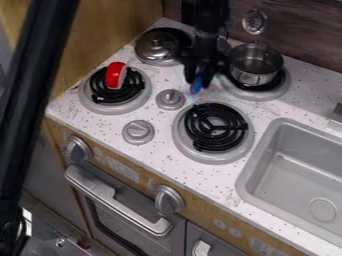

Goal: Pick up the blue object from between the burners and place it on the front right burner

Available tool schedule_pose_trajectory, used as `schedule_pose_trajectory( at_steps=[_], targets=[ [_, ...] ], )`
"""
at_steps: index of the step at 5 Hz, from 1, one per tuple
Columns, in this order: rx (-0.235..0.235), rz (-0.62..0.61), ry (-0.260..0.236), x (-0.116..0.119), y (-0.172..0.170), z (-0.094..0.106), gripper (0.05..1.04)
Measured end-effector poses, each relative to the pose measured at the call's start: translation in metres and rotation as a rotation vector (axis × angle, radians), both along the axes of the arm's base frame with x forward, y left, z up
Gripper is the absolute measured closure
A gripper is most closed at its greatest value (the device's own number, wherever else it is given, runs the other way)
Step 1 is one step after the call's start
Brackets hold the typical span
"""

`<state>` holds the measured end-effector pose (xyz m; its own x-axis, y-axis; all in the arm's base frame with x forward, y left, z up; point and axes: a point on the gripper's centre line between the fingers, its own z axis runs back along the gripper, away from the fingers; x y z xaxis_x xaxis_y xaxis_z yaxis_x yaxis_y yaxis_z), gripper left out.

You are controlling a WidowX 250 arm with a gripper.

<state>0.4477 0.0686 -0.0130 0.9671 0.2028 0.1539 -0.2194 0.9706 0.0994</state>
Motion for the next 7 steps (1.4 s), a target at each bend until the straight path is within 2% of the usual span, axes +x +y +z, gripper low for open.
schedule_pose_trajectory(
  at_steps=[1, 3, 4, 5, 6, 7],
  targets=[
    [0.037, 0.041, -0.059, -0.017, -0.004, 0.032, 0.683],
    [0.047, 0.080, 0.009, -0.093, -0.019, 0.021, 0.683],
    [0.044, 0.041, 0.068, -0.125, -0.040, 0.002, 0.683],
    [0.018, -0.012, 0.080, -0.134, -0.065, -0.009, 0.683],
    [-0.001, -0.044, 0.128, -0.139, -0.085, -0.026, 0.683],
    [-0.008, -0.052, 0.141, -0.129, -0.092, -0.033, 0.683]
  ],
)
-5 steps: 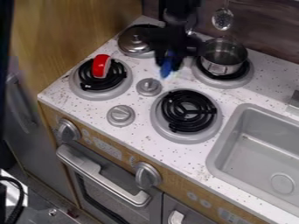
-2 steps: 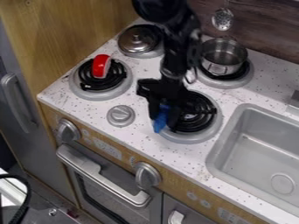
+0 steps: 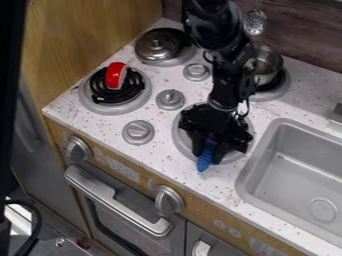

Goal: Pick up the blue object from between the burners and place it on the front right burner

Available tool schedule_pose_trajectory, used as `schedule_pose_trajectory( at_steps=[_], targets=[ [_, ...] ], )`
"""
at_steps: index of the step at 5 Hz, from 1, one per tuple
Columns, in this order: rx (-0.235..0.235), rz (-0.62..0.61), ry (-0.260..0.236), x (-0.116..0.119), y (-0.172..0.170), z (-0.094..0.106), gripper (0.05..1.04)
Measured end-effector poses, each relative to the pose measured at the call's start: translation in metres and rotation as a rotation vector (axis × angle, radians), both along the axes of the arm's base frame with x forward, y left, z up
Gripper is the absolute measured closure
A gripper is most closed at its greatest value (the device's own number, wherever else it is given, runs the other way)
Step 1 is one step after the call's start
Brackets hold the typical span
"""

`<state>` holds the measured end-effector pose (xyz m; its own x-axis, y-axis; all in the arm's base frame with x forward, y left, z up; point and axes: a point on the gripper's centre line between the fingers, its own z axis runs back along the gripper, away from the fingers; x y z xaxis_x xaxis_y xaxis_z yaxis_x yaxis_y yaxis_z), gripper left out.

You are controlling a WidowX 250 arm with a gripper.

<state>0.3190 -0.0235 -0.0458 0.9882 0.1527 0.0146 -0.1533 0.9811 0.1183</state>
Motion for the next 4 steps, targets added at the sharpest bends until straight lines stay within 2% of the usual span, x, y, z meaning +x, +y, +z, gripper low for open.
schedule_pose_trajectory(
  at_steps=[1, 2, 3, 4],
  targets=[
    [0.002, 0.005, 0.006, 0.007, -0.001, 0.000, 0.683],
    [0.004, -0.009, -0.037, 0.029, -0.002, 0.006, 0.683],
    [0.012, 0.048, -0.077, 0.046, 0.015, 0.017, 0.683],
    [0.019, 0.086, -0.070, 0.046, 0.025, 0.018, 0.683]
  ],
)
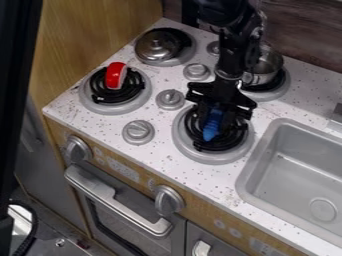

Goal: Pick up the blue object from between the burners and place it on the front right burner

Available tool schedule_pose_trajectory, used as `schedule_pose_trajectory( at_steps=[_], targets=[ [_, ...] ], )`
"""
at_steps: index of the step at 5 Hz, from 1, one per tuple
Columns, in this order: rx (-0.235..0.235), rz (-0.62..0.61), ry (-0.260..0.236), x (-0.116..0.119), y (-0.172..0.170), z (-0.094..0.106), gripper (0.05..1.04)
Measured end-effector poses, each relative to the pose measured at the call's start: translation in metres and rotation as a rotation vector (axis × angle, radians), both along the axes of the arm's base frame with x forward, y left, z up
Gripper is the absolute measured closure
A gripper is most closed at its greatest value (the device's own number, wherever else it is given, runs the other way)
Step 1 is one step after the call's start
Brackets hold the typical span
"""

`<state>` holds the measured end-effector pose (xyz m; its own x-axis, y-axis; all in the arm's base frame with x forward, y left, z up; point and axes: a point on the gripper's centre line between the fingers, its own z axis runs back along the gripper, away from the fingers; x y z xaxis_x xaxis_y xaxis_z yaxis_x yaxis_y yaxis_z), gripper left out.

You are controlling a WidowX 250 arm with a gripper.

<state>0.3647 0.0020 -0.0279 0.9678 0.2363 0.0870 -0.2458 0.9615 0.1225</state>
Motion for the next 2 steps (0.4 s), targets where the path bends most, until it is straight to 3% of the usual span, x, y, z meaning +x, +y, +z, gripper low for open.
schedule_pose_trajectory(
  at_steps=[1, 2],
  targets=[
    [0.007, 0.025, 0.002, -0.0017, 0.0080, -0.0004, 0.618],
    [0.004, 0.032, 0.011, -0.0078, 0.0081, 0.0009, 0.306]
  ],
)
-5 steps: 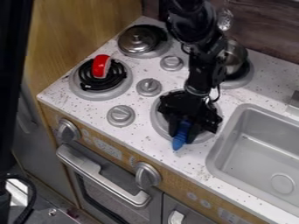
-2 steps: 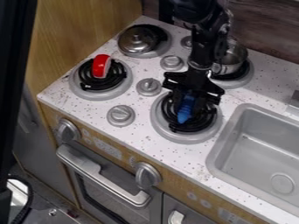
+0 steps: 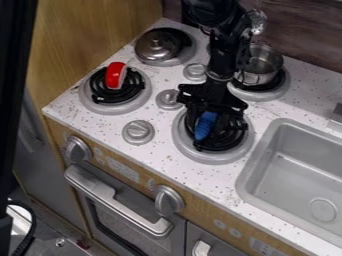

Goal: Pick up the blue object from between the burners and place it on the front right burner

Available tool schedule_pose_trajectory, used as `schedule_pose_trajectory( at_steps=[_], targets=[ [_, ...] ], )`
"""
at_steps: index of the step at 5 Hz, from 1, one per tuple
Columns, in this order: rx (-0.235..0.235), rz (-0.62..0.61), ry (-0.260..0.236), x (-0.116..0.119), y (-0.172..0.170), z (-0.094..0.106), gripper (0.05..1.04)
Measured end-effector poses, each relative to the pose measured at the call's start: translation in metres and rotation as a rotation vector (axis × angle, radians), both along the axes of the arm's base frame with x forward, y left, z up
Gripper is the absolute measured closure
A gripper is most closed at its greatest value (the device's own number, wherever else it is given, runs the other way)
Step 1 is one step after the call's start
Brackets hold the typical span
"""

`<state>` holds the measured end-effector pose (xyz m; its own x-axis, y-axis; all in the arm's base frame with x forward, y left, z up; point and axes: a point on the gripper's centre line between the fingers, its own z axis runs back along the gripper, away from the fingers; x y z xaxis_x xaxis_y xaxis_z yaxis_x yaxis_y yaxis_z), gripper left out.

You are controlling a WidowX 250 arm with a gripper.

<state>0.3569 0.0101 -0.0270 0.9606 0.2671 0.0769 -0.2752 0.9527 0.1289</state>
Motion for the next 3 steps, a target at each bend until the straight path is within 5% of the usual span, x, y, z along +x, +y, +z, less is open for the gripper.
schedule_pose_trajectory(
  at_steps=[1, 3],
  targets=[
    [-0.014, -0.002, -0.027, -0.002, -0.007, 0.017, 0.091],
    [-0.043, -0.036, -0.106, -0.017, -0.016, 0.064, 0.086]
  ],
)
